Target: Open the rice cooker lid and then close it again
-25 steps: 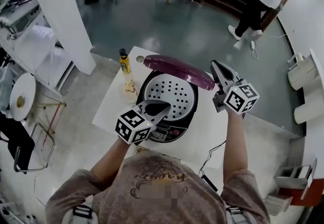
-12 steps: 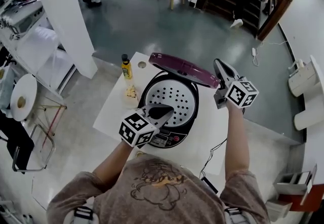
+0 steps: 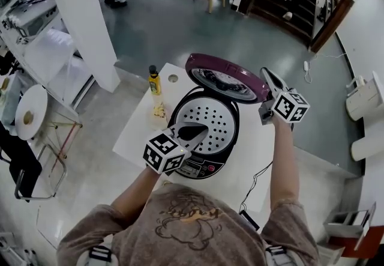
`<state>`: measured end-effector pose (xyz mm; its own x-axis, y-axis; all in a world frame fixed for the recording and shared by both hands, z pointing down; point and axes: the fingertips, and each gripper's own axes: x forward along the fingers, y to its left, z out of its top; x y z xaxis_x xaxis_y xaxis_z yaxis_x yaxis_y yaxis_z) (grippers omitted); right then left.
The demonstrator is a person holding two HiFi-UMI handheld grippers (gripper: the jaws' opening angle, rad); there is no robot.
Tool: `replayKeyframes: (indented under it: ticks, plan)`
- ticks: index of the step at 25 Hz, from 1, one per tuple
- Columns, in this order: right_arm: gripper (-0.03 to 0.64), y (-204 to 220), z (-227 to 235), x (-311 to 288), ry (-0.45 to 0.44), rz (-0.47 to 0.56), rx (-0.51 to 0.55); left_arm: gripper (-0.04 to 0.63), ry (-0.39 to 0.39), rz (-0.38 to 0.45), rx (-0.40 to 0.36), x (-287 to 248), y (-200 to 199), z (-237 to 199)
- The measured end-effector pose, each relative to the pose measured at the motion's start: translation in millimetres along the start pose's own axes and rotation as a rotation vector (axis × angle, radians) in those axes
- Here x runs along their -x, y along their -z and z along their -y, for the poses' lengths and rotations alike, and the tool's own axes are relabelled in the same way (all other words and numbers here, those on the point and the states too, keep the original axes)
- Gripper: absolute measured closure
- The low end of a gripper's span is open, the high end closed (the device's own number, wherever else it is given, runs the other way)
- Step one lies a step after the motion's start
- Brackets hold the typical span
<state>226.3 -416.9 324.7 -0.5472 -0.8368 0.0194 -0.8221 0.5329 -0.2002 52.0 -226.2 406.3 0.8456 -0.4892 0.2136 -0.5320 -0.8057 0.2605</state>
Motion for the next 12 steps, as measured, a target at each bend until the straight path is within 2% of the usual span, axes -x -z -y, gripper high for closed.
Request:
replayKeyframes:
  ticks: [12]
  plan:
    - [0.614, 14, 38, -13, 0.061, -0.02, -0.037, 0.575, -0.029, 0.001, 0.007, -3, -1, -9]
